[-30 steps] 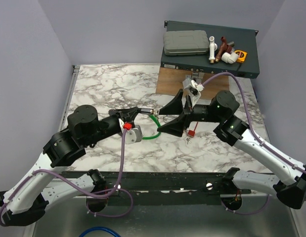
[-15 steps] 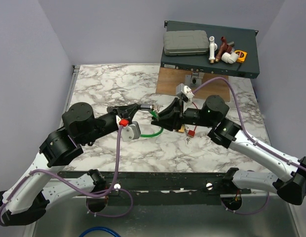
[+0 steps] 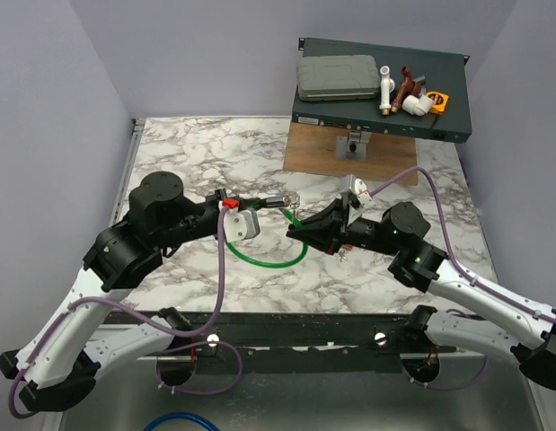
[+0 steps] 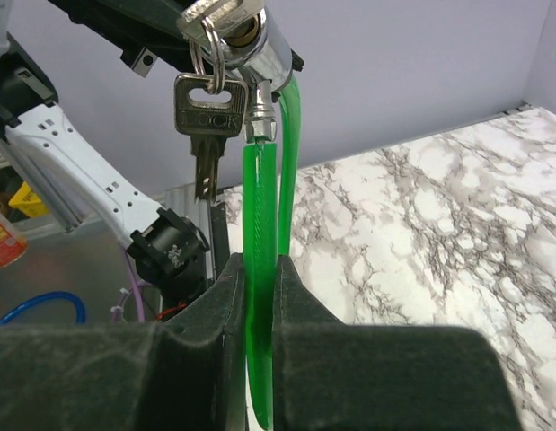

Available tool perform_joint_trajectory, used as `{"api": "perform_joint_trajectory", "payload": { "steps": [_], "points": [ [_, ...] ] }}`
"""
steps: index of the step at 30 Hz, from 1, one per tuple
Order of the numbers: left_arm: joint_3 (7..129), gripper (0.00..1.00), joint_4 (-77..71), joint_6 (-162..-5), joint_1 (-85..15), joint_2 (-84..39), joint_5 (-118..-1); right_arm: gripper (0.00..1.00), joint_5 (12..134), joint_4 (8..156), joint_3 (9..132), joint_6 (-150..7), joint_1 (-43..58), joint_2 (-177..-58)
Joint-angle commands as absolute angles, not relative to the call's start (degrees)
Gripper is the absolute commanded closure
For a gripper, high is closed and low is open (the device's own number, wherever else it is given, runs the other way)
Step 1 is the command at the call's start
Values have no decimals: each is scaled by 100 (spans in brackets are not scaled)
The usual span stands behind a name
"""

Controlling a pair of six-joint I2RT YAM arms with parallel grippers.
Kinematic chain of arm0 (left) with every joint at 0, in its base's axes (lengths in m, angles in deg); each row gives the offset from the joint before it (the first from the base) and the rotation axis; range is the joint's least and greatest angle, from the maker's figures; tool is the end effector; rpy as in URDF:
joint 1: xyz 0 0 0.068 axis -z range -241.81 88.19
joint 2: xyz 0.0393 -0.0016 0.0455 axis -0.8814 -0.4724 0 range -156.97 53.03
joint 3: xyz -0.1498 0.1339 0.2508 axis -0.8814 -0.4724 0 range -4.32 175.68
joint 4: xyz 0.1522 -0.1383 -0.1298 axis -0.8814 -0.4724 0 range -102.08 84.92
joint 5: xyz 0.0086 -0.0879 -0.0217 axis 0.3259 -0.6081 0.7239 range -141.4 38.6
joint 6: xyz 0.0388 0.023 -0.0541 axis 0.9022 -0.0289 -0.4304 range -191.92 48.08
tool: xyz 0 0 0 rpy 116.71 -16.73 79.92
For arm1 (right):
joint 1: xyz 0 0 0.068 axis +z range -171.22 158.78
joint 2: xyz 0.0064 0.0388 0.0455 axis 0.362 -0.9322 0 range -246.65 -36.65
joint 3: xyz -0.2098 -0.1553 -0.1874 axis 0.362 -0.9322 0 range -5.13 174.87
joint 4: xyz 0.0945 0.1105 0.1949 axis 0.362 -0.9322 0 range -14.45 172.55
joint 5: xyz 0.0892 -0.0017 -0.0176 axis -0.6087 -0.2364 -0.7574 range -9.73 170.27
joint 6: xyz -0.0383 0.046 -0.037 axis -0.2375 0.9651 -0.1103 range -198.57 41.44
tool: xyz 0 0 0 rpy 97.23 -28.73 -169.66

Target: Unlock with the key

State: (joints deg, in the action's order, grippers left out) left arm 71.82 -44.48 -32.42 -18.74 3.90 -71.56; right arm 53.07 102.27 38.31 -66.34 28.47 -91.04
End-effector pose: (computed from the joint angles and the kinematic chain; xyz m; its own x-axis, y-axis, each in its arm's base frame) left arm 0.0692 -0.0919 0.4792 0.4433 0.4029 -0.8007 0.7841 0.2586 0.5642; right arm 0.1052 0.1646 0.4039 -0.1091 0.1625 -0.9807 -0.9694 0.2010 0.1411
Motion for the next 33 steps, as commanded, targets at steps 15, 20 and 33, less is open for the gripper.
{"api": "perform_joint_trajectory", "payload": {
  "steps": [15, 20, 33],
  "points": [
    [7419, 100, -3658, -4397, -2809, 484, -6205, 99, 5933, 9149, 4656, -7018, 3981, -10266],
    [7024, 100, -3843, -4189, -3064, 682, -5715, 99, 7280, 8905, 4148, -6277, 3969, -10176],
    [5355, 100, -4961, -3862, -4154, -756, -5856, 99, 8192, 8264, 3971, -5044, 3970, -11355]
  ]
}}
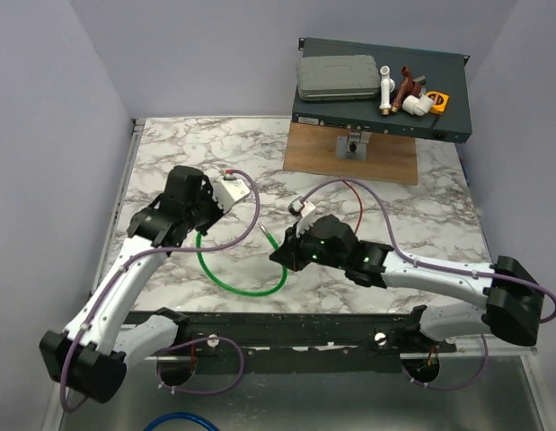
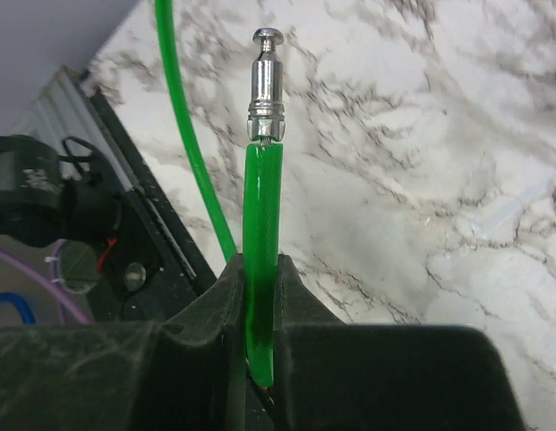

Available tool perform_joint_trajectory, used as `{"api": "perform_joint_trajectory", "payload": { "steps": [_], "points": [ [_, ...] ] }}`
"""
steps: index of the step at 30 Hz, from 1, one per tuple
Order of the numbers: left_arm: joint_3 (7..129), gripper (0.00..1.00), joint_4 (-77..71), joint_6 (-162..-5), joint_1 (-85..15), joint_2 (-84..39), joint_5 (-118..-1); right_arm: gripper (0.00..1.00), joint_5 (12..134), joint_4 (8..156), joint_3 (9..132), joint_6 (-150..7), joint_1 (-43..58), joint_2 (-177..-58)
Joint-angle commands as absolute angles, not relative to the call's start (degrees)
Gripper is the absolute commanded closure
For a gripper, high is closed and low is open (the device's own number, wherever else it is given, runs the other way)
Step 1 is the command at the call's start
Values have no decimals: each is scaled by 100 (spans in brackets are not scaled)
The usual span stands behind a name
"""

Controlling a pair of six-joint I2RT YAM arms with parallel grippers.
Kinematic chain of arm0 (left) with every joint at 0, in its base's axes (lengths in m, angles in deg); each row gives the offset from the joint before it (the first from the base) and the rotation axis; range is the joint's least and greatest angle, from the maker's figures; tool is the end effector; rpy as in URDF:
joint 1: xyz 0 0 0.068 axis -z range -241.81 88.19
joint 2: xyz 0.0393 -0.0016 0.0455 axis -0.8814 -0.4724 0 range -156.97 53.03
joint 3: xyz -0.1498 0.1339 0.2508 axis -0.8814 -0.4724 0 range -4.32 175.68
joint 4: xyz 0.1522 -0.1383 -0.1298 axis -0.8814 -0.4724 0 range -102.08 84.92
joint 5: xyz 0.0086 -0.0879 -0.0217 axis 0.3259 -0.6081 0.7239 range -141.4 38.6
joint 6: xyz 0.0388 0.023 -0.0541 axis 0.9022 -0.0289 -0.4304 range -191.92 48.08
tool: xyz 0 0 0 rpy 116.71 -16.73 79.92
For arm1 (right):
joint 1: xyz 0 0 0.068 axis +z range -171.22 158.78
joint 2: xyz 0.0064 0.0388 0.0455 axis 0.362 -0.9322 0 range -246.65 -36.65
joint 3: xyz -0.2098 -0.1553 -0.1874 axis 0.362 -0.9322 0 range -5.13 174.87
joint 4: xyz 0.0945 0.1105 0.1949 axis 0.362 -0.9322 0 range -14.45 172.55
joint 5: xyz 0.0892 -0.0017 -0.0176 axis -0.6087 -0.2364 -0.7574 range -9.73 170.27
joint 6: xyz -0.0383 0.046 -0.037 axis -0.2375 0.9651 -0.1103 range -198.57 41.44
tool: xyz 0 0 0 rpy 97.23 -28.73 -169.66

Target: Unlock with the key

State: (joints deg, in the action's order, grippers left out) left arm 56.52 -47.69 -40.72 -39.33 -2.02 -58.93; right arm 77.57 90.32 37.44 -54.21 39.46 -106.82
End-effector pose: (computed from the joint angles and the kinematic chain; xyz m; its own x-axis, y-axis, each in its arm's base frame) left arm 0.1481 -0.0694 0.3747 -0.2269 0.6497 -0.7255 0.6940 0.6305 0.3475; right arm 0.1273 0.2322 0.3130 -0.5194 -0.0837 -0.8504 -0.7447 0.5323 0.4025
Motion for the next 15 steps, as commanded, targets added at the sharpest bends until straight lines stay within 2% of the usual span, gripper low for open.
{"api": "perform_joint_trajectory", "payload": {
  "steps": [1, 8, 15],
  "points": [
    [5293, 100, -4908, -3878, -4190, -929, -5853, 99, 8219, 8093, 4031, -5066, 3970, -11535],
    [4928, 100, -3886, -3888, -4265, -2114, -5609, 99, 8968, 8096, 4137, -5194, 3923, -12385],
    [5370, 100, -3650, -4165, -4453, -3395, -5541, 84, 9531, 8513, 3988, -5087, 3796, -12989]
  ]
}}
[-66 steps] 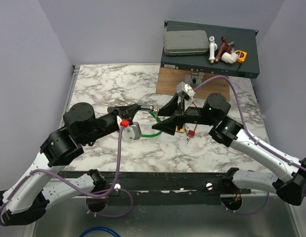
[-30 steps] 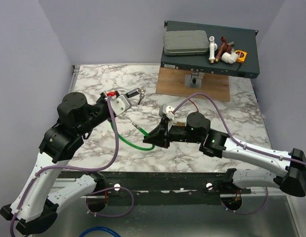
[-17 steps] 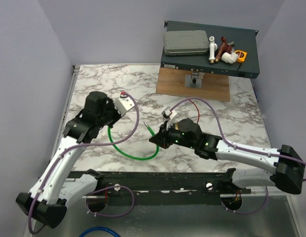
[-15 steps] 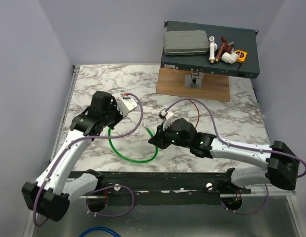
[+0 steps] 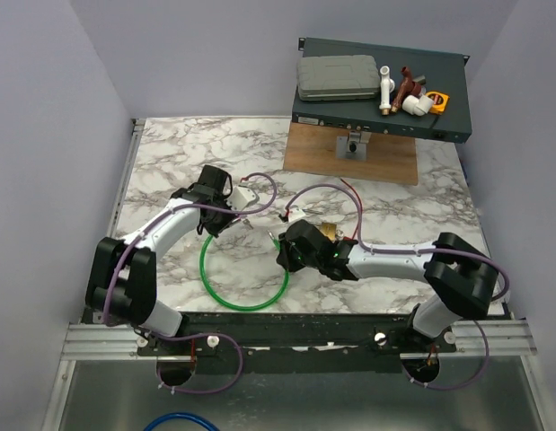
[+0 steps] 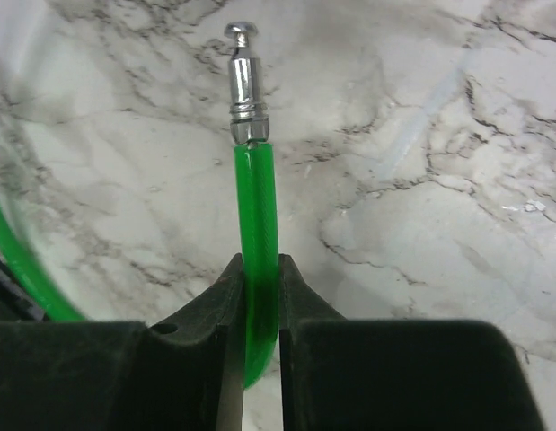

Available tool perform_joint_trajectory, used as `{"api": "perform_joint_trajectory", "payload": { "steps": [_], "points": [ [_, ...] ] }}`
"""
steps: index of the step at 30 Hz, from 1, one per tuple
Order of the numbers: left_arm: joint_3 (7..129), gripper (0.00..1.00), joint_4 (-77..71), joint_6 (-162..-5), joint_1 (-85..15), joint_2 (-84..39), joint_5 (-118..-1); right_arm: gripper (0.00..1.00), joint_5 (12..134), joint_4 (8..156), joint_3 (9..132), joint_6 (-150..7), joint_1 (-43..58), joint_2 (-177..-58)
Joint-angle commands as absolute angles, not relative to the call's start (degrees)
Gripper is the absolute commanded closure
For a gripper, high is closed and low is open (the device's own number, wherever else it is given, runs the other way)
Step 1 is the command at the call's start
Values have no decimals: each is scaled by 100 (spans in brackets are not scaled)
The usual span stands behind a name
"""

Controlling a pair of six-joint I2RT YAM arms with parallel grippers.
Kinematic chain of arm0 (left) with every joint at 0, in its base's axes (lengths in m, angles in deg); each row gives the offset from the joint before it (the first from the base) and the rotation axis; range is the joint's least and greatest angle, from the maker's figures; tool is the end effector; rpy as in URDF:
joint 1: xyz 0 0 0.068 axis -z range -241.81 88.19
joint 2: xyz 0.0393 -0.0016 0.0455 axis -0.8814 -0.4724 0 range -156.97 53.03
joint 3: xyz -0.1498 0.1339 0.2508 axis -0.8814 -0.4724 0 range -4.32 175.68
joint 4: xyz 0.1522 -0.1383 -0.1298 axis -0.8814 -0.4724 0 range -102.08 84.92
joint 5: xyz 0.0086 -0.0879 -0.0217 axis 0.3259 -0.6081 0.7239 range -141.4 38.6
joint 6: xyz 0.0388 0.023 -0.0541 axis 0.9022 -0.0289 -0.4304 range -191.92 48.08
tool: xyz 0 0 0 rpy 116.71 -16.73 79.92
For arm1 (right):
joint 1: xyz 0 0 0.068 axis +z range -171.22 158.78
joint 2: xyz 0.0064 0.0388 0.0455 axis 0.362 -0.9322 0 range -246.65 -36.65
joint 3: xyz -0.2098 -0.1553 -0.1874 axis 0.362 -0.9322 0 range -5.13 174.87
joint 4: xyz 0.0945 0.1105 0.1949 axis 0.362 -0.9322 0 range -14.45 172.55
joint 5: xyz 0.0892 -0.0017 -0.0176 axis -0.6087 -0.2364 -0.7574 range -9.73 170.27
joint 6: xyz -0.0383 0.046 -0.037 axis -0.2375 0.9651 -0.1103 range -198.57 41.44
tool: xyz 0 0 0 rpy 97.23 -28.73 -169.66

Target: Unlock with the key

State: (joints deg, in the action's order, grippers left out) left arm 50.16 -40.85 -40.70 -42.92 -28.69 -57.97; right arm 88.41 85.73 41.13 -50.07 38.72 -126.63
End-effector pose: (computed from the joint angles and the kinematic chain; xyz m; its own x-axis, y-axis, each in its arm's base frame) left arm 0.2460 -0.0911 0.2573 -0.5287 0.7251 -0.4411 0.7541 0.6399 0.1481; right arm 0.1693 0.2762 0.2299 -0.6692 -0.2134 -0.7118 -0.5503 0.7860 0.2817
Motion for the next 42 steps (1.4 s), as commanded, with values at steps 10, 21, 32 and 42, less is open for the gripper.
{"api": "perform_joint_trajectory", "payload": {
  "steps": [10, 21, 32, 42],
  "points": [
    [5829, 29, -3563, -4488, -4601, -3773, -5834, 54, 9701, 8916, 3953, -4985, 3380, -13308],
    [6016, 2, -4234, -5424, -5900, -1914, -7739, 0, 10825, 8731, 3531, -5110, 2803, -11274],
    [3197, 2, -893, -6155, -7395, -355, -8252, 0, 14567, 12532, 981, -6598, 1001, -9523],
    [1824, 1, 1734, -6772, -7446, -367, -8078, 0, 13714, 13240, 561, -5606, -700, -10456]
  ]
}}
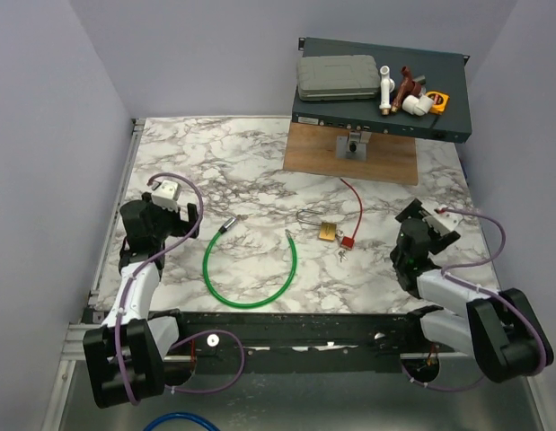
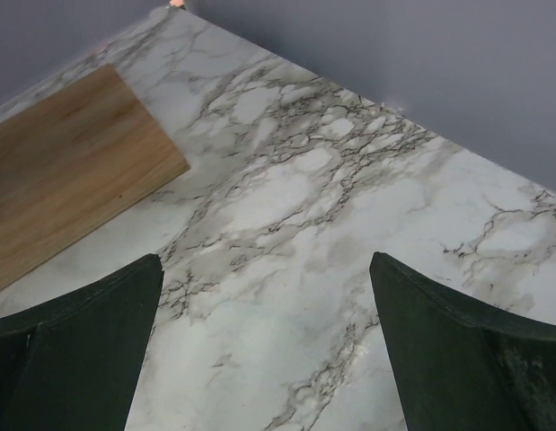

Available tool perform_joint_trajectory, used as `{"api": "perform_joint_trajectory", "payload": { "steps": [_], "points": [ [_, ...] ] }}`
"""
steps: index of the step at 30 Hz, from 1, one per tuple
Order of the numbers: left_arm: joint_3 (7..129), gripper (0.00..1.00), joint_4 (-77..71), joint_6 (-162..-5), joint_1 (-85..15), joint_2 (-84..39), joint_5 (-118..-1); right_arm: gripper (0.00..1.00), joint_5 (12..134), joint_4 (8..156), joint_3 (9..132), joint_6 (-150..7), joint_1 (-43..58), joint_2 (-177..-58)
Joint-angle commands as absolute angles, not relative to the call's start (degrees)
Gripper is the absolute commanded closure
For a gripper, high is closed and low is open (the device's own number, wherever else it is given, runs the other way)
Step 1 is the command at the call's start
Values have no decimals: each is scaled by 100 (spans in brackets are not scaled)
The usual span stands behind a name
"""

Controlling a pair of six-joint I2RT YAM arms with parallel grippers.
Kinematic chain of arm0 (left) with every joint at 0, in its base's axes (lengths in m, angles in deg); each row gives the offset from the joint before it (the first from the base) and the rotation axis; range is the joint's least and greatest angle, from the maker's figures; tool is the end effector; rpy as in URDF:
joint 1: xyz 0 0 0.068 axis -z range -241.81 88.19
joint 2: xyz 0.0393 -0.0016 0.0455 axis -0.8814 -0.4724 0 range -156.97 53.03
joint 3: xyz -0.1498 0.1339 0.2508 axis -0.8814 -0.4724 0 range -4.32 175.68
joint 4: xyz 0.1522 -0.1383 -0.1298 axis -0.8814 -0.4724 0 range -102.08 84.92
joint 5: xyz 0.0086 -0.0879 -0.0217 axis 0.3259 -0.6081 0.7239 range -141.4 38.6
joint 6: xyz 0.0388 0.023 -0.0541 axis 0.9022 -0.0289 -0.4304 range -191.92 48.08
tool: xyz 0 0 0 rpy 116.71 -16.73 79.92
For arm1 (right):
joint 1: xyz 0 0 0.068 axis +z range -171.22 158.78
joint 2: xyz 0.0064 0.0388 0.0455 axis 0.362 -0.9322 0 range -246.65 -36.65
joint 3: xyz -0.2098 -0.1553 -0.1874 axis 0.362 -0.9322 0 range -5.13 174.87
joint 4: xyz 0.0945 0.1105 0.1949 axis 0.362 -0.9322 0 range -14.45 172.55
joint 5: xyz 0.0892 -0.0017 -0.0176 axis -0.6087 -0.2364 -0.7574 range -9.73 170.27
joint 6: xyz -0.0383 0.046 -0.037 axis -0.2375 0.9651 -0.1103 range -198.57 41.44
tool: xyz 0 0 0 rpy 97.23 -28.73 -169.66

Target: Unlock with the key

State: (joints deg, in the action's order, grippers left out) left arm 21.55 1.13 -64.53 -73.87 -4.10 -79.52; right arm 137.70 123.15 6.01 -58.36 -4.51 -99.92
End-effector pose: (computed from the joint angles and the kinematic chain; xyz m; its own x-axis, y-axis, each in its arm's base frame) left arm 0.1881 0.0124 0.2586 -0.3804 0.0347 -0.9242 0.2847 0.9552 -0.0813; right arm 0.1743 0.0016 0.2318 0.0401 0.2062 -0.9777 0.6630 0.7265 0.1804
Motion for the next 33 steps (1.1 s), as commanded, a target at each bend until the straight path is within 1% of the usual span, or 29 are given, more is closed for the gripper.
{"api": "perform_joint_trajectory", "payload": {
  "steps": [1, 6, 7, 12, 19, 21, 22, 23, 25, 26, 29, 30, 31, 32, 33],
  "points": [
    [1636, 1, 2021, -6794, -7448, -360, -8089, 0, 13592, 13520, 559, -5805, -722, -10697],
    [928, 2, 3627, -6915, -7455, -521, -8106, 0, 13101, 14310, 723, -6115, -768, -11533],
    [1007, 1, 3420, -6863, -7451, -525, -8049, 0, 12972, 14417, 787, -6165, -782, -11667],
    [992, 2, 3895, -7164, -7446, -739, -8070, 0, 12529, 14789, 1019, -6340, -980, -12311],
    [1091, 1, 4829, -7892, -7429, -1343, -7978, 0, 11781, 15015, 993, -6640, -1071, -12402],
    [1022, 1, 5591, -8049, -7410, -1810, -7902, 0, 11578, 15119, 940, -6734, -1076, -12393],
    [1121, 2, 5386, -7959, -7414, -1821, -8037, 0, 11494, 15139, 921, -6768, -1077, -12381],
    [1219, 2, 4989, -7737, -7262, -1719, -7814, 0, 11380, 15167, 903, -6804, -1076, -12373],
    [1117, 1, 5315, -7746, -7156, -1800, -7693, 0, 11138, 15244, 913, -6911, -1085, -12437],
    [1139, 1, 5155, -7688, -7131, -1732, -7642, 0, 11020, 15259, 942, -6965, -1086, -12507],
    [1001, 2, 5380, -7609, -7045, -1720, -7504, 0, 10123, 15407, 1018, -7242, -1157, -12755],
    [890, 2, 5477, -7480, -6901, -1706, -7322, 0, 9991, 15417, 941, -7101, -1274, -12783],
    [731, 1, 5820, -7349, -6718, -1787, -6952, 1, 9916, 15694, 879, -7019, -1386, -12913],
    [497, 1, 6507, -7274, -6549, -2066, -6820, 1, 9926, 15878, 888, -7104, -1393, -13044],
    [357, 2, 6925, -7224, -6473, -2095, -6724, 1, 9913, 15857, 869, -7072, -1393, -13015]
  ]
}}
